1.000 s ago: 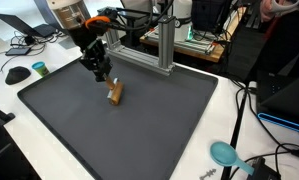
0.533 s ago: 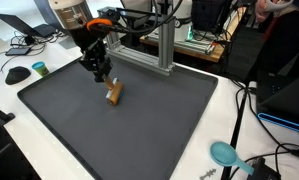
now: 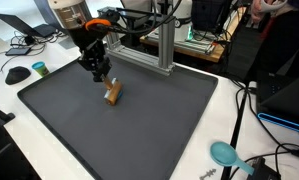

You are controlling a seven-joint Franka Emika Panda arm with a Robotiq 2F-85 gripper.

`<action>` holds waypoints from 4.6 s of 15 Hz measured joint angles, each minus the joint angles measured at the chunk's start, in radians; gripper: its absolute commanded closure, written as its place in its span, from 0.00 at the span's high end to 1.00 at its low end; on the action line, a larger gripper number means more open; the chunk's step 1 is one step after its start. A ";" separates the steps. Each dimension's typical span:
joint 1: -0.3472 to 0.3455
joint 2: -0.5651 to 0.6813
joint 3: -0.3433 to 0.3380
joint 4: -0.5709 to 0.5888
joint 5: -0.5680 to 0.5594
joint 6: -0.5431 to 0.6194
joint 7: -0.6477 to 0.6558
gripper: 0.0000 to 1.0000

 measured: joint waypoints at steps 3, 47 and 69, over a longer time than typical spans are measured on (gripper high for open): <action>0.000 0.000 -0.002 0.000 0.000 0.003 0.000 0.22; -0.006 -0.297 0.091 -0.213 -0.181 0.164 -0.831 0.22; -0.082 -0.218 0.155 -0.331 -0.209 0.352 -1.465 0.22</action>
